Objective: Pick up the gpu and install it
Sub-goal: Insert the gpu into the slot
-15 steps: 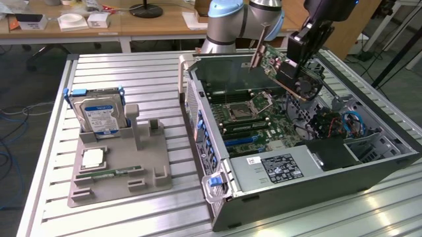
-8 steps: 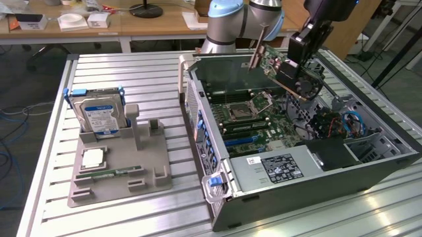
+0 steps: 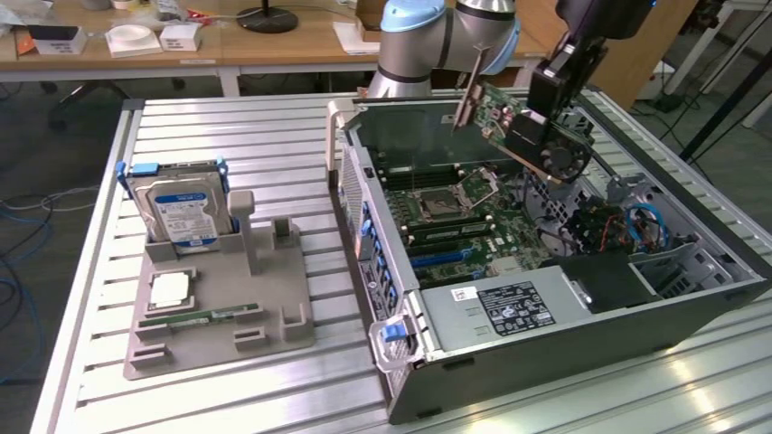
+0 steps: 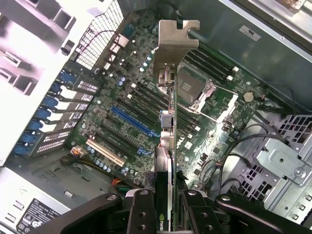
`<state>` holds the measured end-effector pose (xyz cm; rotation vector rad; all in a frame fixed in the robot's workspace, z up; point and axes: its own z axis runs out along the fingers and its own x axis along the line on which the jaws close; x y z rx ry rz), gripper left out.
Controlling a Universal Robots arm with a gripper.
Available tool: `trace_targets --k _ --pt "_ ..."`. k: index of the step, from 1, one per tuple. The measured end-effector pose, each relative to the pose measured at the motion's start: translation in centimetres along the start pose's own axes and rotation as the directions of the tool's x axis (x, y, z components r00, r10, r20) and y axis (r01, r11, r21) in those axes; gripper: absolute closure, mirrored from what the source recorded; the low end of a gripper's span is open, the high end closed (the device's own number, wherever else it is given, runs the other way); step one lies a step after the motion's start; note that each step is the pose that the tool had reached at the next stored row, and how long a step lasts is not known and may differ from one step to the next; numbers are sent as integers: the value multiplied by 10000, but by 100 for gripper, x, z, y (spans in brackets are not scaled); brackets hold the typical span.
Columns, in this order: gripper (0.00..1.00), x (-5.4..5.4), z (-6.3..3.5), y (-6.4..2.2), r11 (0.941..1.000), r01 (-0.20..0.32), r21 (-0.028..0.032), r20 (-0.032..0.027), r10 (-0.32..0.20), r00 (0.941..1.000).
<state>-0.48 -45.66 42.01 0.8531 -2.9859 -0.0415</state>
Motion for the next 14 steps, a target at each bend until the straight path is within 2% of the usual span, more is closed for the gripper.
trace_targets --k 14 --pt "74 0 0 0 9967 816 21 -30 -816 9967"
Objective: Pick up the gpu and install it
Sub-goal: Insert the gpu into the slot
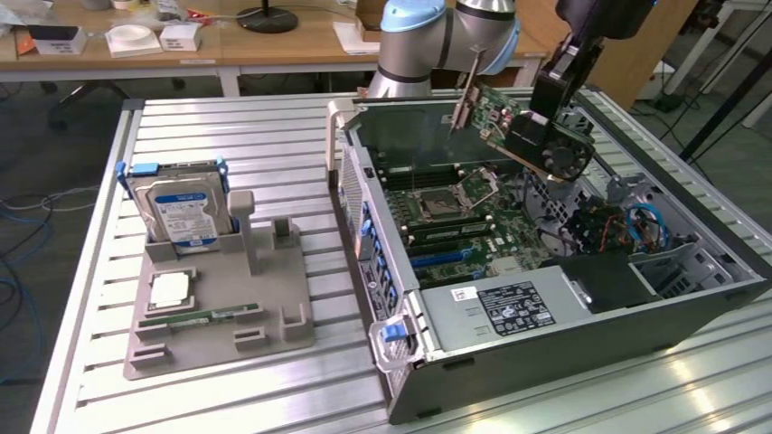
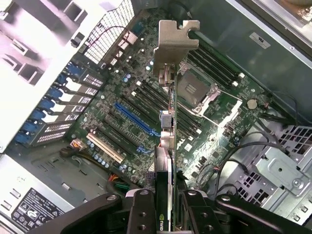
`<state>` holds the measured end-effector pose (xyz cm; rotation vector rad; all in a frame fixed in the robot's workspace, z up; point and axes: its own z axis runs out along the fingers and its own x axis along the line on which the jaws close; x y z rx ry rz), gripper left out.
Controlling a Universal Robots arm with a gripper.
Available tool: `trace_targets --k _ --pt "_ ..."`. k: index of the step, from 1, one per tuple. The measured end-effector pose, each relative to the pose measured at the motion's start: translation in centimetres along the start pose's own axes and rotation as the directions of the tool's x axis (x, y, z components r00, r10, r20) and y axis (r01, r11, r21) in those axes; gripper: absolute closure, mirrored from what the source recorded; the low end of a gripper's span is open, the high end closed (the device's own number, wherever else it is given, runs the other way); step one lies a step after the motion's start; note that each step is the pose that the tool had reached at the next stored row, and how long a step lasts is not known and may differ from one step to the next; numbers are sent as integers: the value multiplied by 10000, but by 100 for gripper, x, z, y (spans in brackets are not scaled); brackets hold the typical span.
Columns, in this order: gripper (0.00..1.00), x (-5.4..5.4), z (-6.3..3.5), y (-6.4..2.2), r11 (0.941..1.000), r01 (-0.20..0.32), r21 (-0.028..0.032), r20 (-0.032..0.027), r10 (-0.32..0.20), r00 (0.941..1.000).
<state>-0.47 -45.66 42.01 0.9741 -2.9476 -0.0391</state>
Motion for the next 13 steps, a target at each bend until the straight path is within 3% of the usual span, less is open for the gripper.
trace_targets --k 13 --pt "74 0 0 0 9961 881 23 -32 -881 9961"
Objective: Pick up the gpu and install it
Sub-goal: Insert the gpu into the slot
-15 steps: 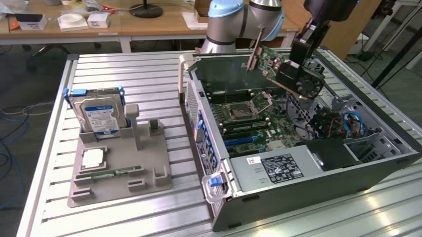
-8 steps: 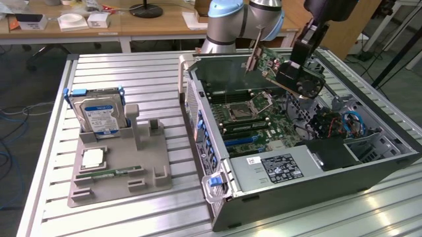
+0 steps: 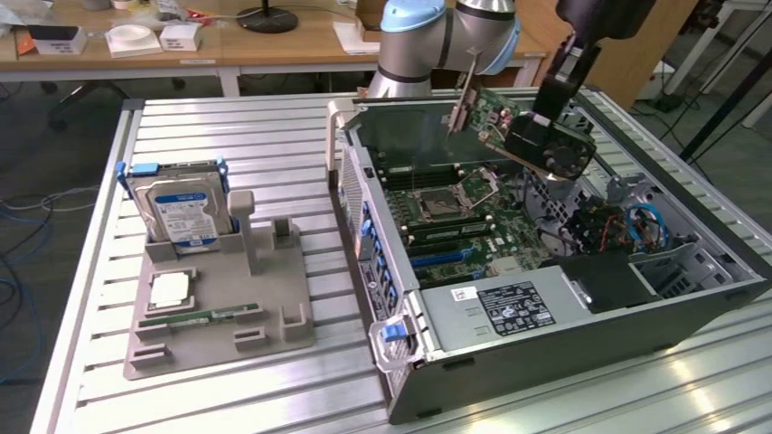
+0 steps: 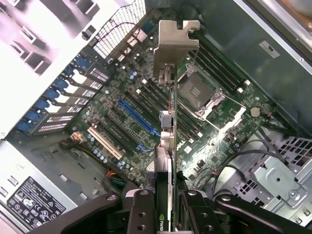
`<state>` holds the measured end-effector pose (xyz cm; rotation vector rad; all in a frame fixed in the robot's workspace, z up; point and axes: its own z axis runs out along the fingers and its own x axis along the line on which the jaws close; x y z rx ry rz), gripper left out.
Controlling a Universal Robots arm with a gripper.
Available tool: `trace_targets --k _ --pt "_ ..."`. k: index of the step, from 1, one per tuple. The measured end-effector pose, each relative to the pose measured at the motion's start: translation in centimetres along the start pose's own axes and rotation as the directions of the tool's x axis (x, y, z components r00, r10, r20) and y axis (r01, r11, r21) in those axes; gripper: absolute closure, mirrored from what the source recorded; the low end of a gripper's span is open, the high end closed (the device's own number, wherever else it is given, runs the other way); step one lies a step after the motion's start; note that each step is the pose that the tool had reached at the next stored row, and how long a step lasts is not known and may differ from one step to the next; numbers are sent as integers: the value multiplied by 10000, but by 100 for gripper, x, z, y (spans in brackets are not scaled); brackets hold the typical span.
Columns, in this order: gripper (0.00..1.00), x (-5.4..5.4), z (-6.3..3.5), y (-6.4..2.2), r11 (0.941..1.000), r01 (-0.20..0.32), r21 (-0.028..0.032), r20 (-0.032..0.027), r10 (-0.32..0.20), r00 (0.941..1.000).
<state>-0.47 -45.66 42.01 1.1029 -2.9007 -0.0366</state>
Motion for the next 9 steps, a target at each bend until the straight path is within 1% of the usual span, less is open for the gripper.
trace_targets --k 9 --pt "74 0 0 0 9978 657 17 -23 -657 9978"
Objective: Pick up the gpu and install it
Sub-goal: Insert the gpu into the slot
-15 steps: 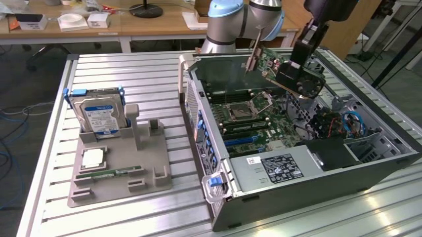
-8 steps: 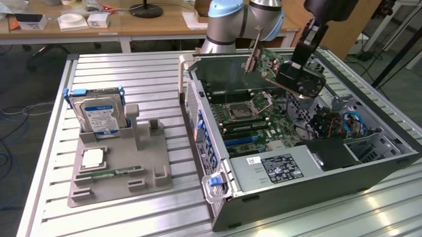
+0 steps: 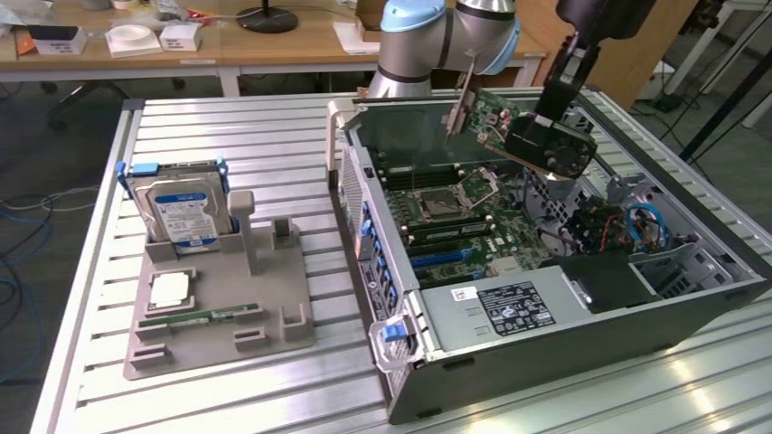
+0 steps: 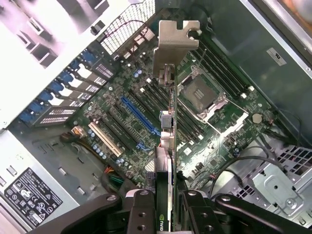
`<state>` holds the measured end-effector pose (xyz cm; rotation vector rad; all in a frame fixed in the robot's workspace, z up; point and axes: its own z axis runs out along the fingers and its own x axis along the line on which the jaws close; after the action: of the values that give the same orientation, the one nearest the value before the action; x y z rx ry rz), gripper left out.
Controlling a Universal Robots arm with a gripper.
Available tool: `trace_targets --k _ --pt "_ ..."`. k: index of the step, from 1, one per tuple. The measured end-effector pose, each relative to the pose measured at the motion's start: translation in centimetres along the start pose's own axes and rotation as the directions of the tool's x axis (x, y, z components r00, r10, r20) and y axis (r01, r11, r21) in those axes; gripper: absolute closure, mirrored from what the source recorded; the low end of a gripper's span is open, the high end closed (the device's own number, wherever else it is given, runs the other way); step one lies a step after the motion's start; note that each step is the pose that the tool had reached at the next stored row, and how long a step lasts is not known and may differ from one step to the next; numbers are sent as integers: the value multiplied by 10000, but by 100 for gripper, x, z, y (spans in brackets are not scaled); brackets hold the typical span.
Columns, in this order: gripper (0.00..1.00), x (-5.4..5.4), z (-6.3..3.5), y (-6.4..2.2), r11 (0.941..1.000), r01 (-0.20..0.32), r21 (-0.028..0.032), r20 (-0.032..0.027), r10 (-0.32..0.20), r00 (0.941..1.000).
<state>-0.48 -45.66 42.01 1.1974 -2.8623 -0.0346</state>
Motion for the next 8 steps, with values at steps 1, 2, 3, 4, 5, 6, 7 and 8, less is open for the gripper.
trace_targets --k 1,2,3,4,5,6,7,8 --pt "74 0 0 0 10000 78 2 -3 -78 10000" --pt "74 0 0 0 9999 147 4 -6 -147 9999" --pt "74 0 0 0 9998 219 6 -8 -219 9998" --pt "74 0 0 0 9996 288 8 -11 -288 9996" --pt "74 0 -1 0 9994 356 10 -13 -356 9994" --pt "74 0 0 0 9991 421 11 -15 -421 9991" --pt "74 0 0 0 9988 493 13 -18 -493 9988" --pt "74 0 -1 0 9984 559 15 -21 -558 9984"
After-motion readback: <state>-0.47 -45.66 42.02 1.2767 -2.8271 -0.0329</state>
